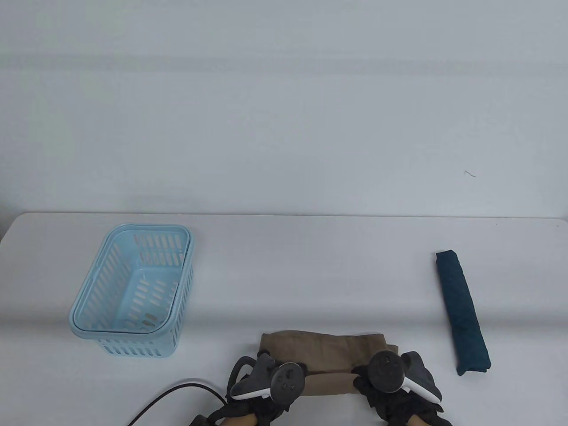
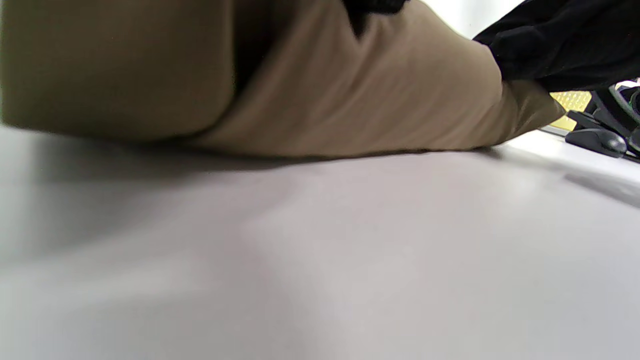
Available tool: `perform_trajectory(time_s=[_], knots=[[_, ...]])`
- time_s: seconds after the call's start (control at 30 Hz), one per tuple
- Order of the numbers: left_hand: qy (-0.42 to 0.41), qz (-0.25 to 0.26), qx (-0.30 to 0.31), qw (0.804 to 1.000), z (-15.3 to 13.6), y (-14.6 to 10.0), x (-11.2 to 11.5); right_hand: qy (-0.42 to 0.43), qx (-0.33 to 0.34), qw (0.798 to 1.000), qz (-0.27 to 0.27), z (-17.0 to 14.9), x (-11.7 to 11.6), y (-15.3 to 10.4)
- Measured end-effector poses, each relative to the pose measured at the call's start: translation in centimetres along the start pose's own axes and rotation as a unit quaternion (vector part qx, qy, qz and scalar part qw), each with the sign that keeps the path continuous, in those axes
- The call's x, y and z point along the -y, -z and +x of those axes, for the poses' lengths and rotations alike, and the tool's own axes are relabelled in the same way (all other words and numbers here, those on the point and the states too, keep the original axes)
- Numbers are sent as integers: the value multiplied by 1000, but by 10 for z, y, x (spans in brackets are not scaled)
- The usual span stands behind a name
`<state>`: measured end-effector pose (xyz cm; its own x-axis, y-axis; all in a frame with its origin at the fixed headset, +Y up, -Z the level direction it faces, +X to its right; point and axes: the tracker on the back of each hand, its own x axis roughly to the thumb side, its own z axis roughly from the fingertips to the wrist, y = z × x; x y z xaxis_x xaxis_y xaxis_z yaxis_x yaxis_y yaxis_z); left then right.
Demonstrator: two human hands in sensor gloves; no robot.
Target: Roll shorts into tight roll
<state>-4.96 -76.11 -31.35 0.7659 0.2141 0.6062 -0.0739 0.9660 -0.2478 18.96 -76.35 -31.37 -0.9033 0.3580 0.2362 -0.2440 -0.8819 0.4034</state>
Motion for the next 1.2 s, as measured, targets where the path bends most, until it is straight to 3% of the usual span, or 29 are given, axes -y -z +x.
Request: perform_trajectory(time_s=[0.13, 0.27, 0.33, 0.4, 0.5, 0.6, 0.7, 0.83, 1.0, 1.1, 1.2], knots=[[-27, -19, -15, 999, 0, 0, -2, -24, -13, 1000, -9, 1, 1, 2], [5, 68, 28, 997, 6, -11, -25, -36, -23, 998, -36, 2, 1, 3], [19, 42, 55, 997, 12, -13, -25, -49, -27, 997, -46, 6, 2, 3], [32, 16, 43, 998, 14, -14, -19, -67, -19, 995, -73, 11, 6, -1], [65, 17, 31, 997, 14, -13, -16, -108, 5, 990, -92, 18, 12, -8], [79, 9, 13, 997, 13, -9, -11, -125, 22, 989, -71, 22, 11, -12], [95, -15, -4, 995, 11, -5, -2, -159, 7, 987, -8, 22, 3, -9], [114, -53, -16, 992, 10, 2, 12, -188, 1, 982, 18, 19, -15, 0], [142, -54, -17, 988, 15, 4, 17, -224, 14, 974, -42, 22, -16, 1], [151, -58, -11, 987, 15, 5, 13, -183, 17, 982, -35, 20, -9, 1], [96, -66, -12, 993, 12, 3, 5, -114, 17, 993, -11, 15, -2, 0]])
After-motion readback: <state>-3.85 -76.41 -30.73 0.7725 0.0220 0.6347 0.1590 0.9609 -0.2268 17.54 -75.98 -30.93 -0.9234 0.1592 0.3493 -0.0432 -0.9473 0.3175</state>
